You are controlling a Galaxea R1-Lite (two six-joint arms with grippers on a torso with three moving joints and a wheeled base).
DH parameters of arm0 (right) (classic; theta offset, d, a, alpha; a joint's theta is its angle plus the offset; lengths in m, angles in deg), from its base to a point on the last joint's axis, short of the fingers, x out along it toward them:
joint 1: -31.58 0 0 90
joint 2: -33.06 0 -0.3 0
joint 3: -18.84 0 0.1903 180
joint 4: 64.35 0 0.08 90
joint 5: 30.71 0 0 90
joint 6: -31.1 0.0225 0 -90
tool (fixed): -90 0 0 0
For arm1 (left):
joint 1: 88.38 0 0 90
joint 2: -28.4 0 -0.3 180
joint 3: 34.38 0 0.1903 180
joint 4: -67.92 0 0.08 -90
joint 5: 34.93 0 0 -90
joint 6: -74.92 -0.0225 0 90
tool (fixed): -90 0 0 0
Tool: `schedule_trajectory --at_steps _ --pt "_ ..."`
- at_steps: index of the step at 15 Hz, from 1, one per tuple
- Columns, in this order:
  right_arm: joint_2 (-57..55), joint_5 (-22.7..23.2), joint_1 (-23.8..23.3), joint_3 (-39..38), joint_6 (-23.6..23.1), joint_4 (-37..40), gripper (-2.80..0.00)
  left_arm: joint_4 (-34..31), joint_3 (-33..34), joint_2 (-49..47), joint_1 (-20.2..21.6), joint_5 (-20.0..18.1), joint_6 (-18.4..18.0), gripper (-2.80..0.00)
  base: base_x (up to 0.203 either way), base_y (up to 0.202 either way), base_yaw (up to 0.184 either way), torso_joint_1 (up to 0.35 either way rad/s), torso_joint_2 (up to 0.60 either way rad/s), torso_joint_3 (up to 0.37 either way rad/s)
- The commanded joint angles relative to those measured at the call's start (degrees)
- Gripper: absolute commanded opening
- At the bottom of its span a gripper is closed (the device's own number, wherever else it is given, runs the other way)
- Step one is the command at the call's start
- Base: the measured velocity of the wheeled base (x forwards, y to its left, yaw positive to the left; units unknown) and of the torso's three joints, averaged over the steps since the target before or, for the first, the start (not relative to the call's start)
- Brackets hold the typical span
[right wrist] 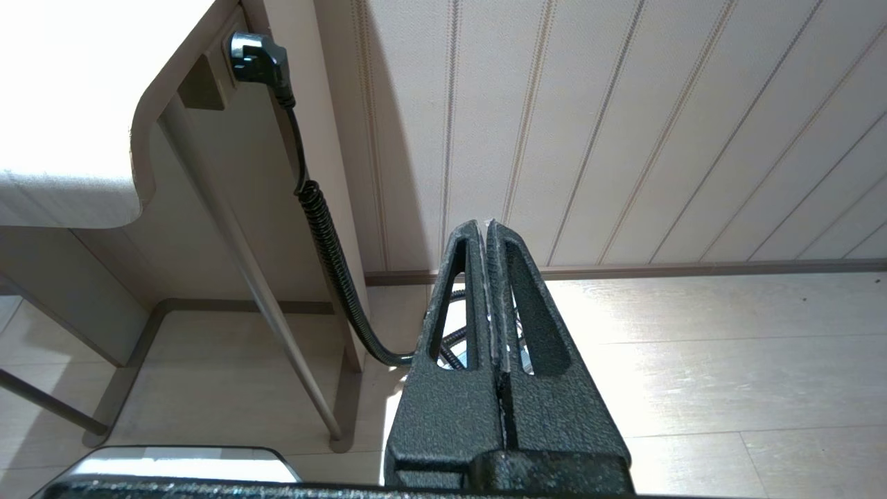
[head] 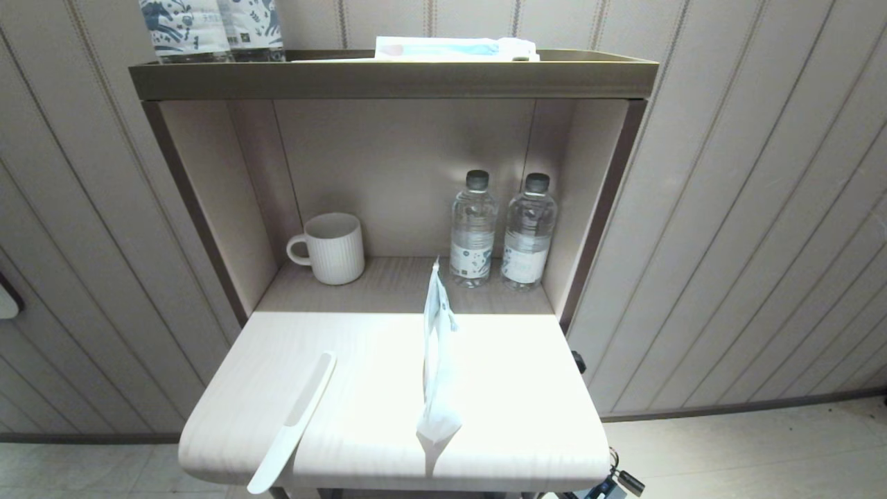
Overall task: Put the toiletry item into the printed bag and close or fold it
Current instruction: Pick up the storage bag
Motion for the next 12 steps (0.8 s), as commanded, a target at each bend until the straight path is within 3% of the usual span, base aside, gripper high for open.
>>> schedule_trajectory --at_steps 1,6,9,12 --pt "-0.11 0.00 0.00 -0.01 -0.02 -0.03 -2.80 -0.11 -0.02 -0.09 0.02 0.05 0.04 -2.80 0.000 0.000 0.000 0.000 0.00 0.000" --pt "0.40 0.66 0.07 1.17 -0.64 -0.32 -2.80 -0.11 -0.02 -0.09 0.02 -0.04 -0.21 -2.80 0.000 0.000 0.000 0.000 0.00 0.000" --pt "-4.08 2.94 0.06 16.22 -0.13 2.83 -2.80 -0.02 0.07 -0.09 0.02 -0.22 -0.49 -2.80 0.000 0.000 0.000 0.000 0.00 0.000" --pt "-17.82 6.47 0.21 29.81 2.75 5.08 -2.80 0.07 -0.02 -0.09 0.02 -0.22 -0.49 -2.80 0.000 0.000 0.000 0.000 0.00 0.000"
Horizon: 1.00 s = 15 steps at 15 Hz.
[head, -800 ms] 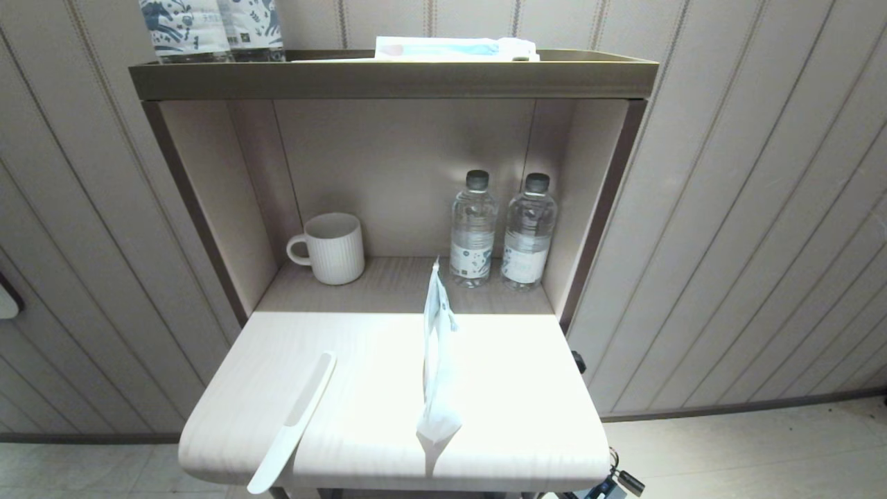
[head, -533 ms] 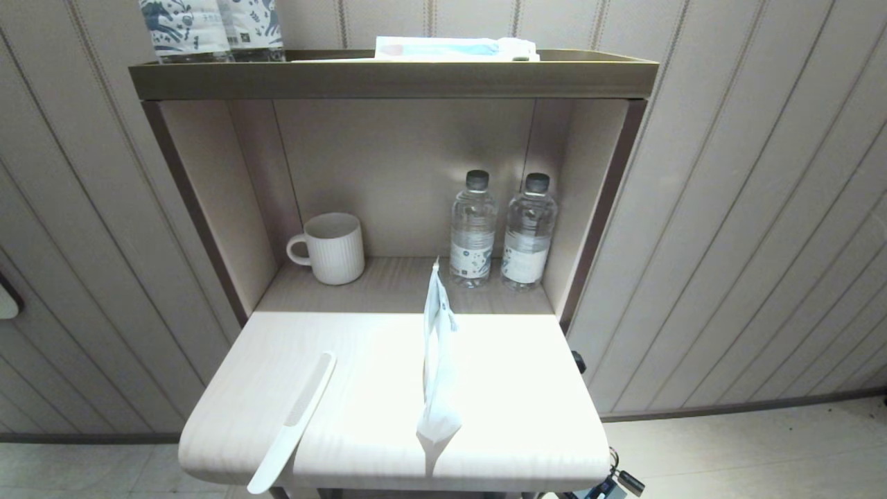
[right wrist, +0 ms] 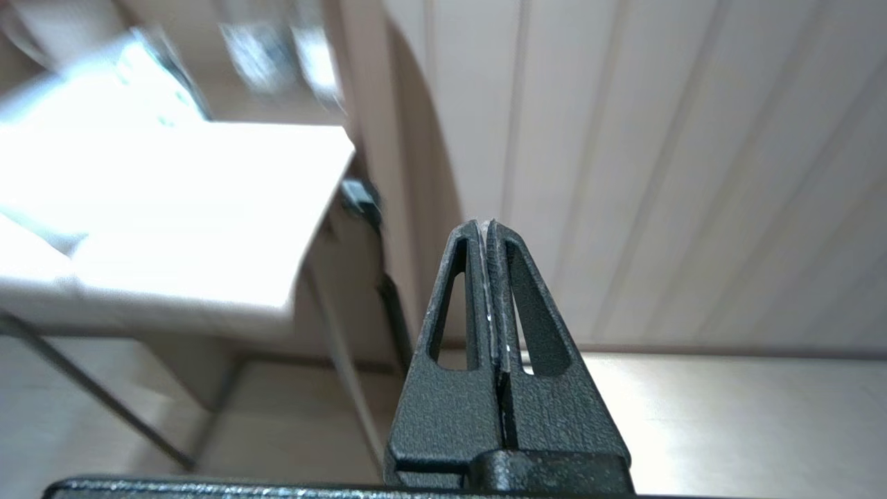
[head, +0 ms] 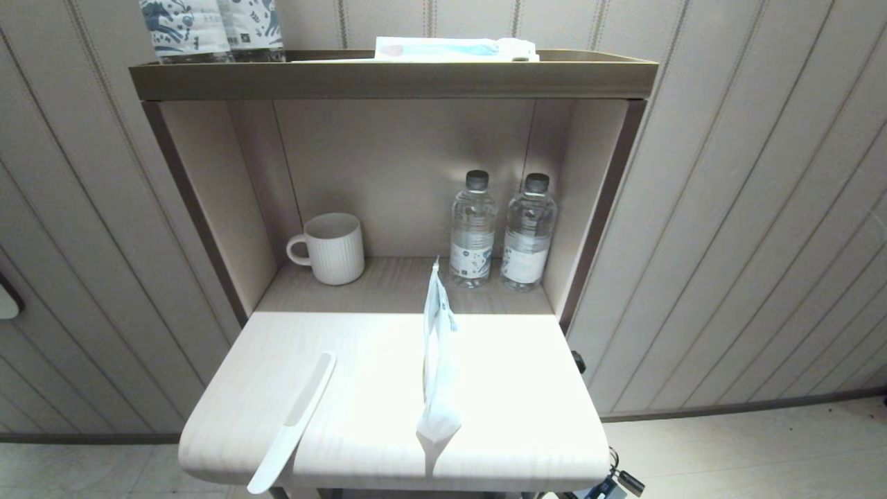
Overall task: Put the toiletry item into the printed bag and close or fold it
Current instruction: Pick up the storage bag
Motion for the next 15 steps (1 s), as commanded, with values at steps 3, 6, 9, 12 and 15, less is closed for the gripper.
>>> schedule_trajectory --at_steps 3,6,9,12,15 --pt "-22.00 3.71 0.16 13.96 3.82 1.10 -2.80 -0.01 0.02 -0.09 0.05 0.00 0.04 -2.80 0.000 0.000 0.000 0.000 0.00 0.000" --pt "-36.21 6.67 2.76 28.62 6.63 8.85 -2.80 -0.01 0.02 -0.09 0.05 0.00 0.04 -2.80 0.000 0.000 0.000 0.000 0.00 0.000" --pt "-47.60 7.45 16.25 43.68 8.11 24.32 -2.80 -0.01 0.00 -0.09 0.05 -0.09 0.04 -2.80 0.000 0.000 0.000 0.000 0.00 0.000" --pt "-58.32 5.18 32.43 53.19 10.41 35.21 -2.80 -0.01 0.02 -0.09 0.05 -0.09 -0.05 -2.80 0.000 0.000 0.000 0.000 0.00 0.000" --pt "-67.48 -3.49 45.84 56.38 13.15 37.96 -2.80 -0.01 0.02 -0.09 0.05 -0.09 -0.05 -2.80 0.000 0.000 0.000 0.000 0.00 0.000"
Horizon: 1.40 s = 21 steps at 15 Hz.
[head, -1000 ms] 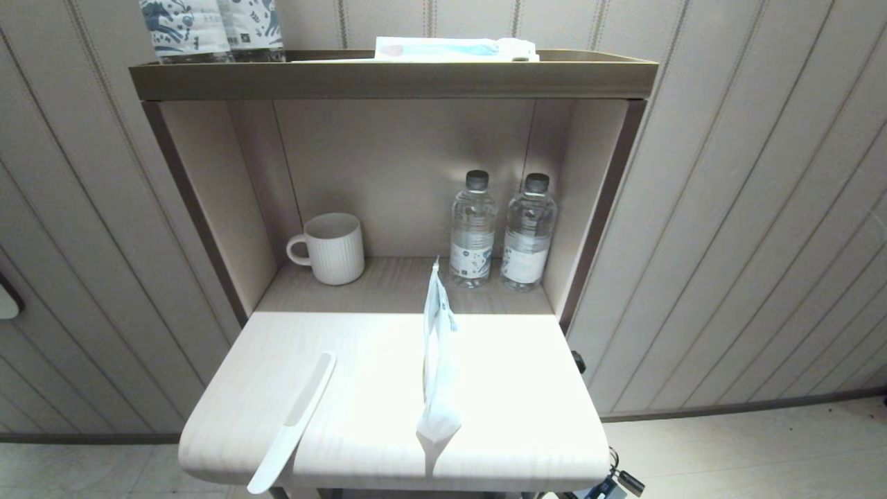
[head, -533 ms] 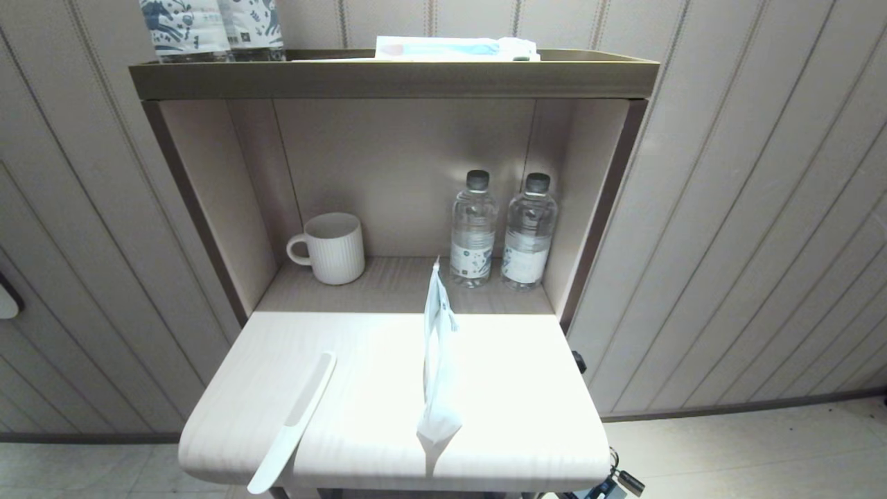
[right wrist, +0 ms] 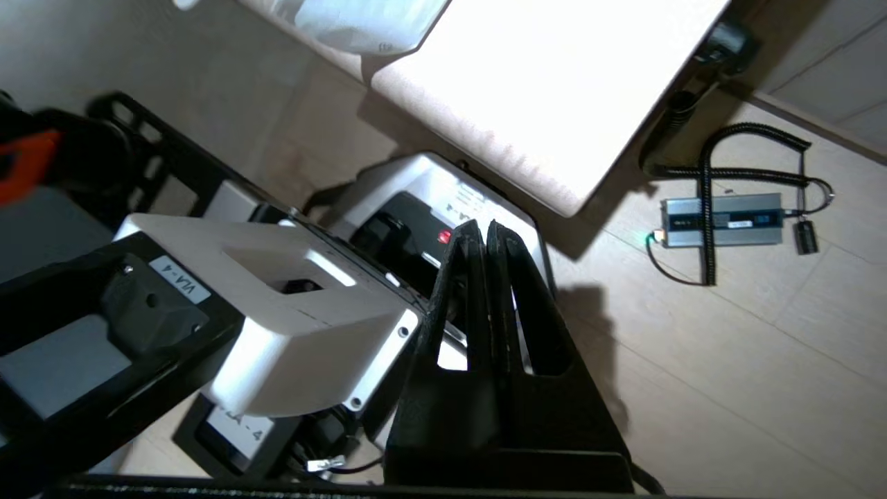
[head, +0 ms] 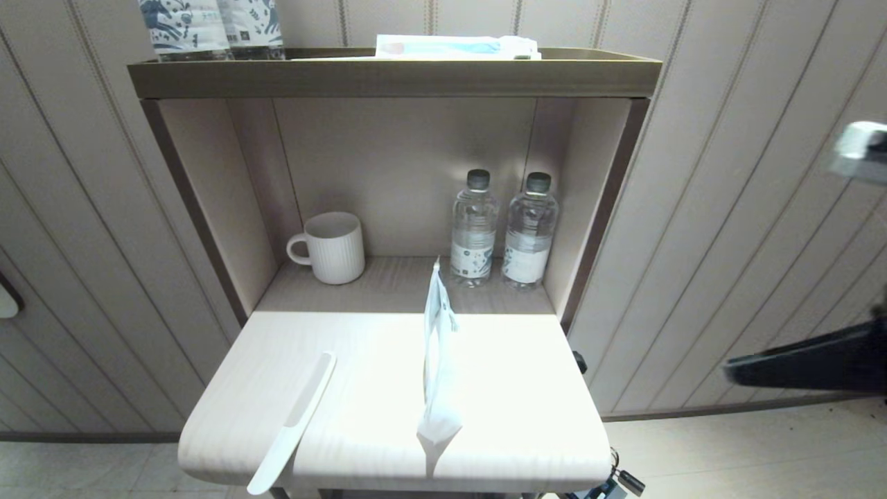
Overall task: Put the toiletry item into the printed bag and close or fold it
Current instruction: Pick up the storage bag
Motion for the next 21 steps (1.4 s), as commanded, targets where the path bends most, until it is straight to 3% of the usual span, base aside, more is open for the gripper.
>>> schedule_trajectory --at_steps 1,2,3,5,9,16,21 --pt "-8.51 -5.65 7.35 2.08 1.11 0.55 -0.45 -0.08 -0.01 -0.09 0.02 0.06 -0.07 -2.80 0.000 0.000 0.000 0.000 0.00 0.000" --pt "-11.20 -10.81 11.27 3.70 1.86 0.64 0.00 -0.08 -0.01 -0.09 0.02 0.06 -0.16 -2.80 0.000 0.000 0.000 0.000 0.00 0.000" --pt "-13.75 -14.87 14.72 5.40 2.30 0.48 0.00 -0.08 -0.01 -0.09 0.02 0.06 -0.16 -2.80 0.000 0.000 0.000 0.000 0.00 0.000" --pt "-18.16 -18.71 18.27 8.77 2.48 -0.74 0.00 -0.08 -0.01 -0.09 0.02 0.03 -0.16 -2.80 0.000 0.000 0.000 0.000 0.00 0.000" --pt "-25.45 -22.43 19.23 12.83 2.75 -1.33 0.00 -0.08 -0.01 -0.09 0.02 -0.03 -0.16 -2.80 0.000 0.000 0.000 0.000 0.00 0.000" --pt "-37.71 -24.74 19.50 16.54 6.68 -10.97 0.00 -0.17 -0.09 -0.09 0.02 -0.03 -0.25 -2.80 0.000 0.000 0.000 0.000 0.00 0.000" --pt "-41.84 -26.65 19.06 19.56 7.28 -11.68 0.00 -0.17 -0.09 -0.09 0.02 -0.12 -0.25 -2.80 0.000 0.000 0.000 0.000 0.00 0.000"
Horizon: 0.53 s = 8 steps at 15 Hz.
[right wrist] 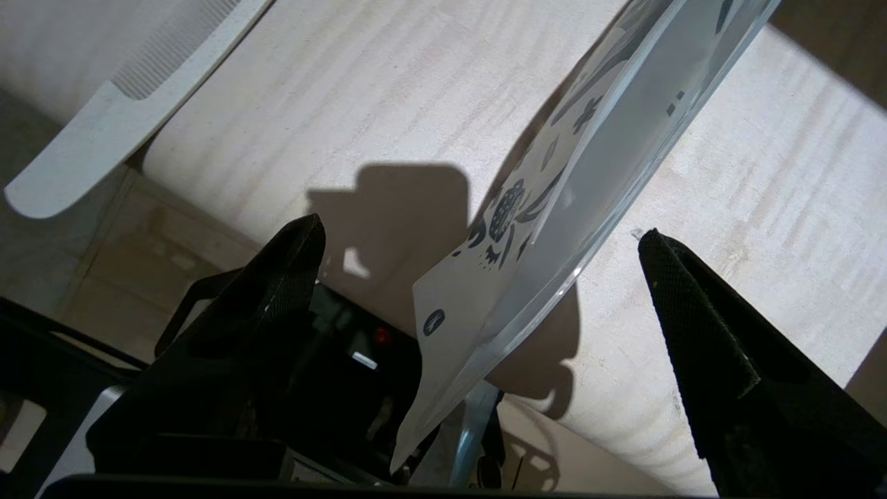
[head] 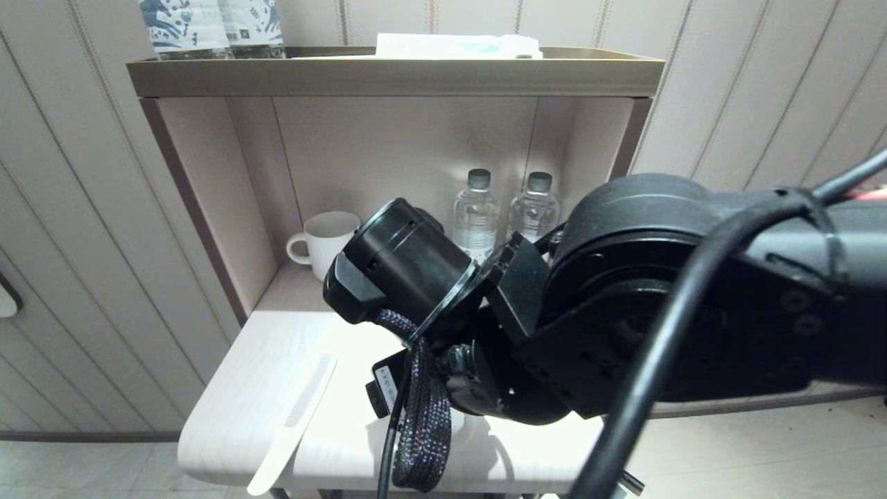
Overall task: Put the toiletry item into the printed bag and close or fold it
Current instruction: Pick up the storage bag
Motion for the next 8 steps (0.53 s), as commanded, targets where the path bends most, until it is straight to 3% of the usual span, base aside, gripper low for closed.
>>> schedule_trajectory --at_steps 1,3,8 --pt "-1.20 -1.40 -0.16 -0.18 0.21 0.23 0.00 -0.10 -0.02 -0.09 0.05 0.04 -0.02 -2.80 0.000 0.000 0.000 0.000 0.00 0.000" --pt "-1.68 -4.30 -0.21 -1.22 0.57 0.15 0.00 -0.10 -0.02 -0.09 0.05 0.04 -0.02 -2.80 0.000 0.000 0.000 0.000 0.00 0.000" --pt "-2.16 -4.69 -0.12 -2.81 0.67 -1.26 0.00 -0.10 -0.02 -0.09 0.05 0.04 0.06 -2.80 0.000 0.000 0.000 0.000 0.00 0.000"
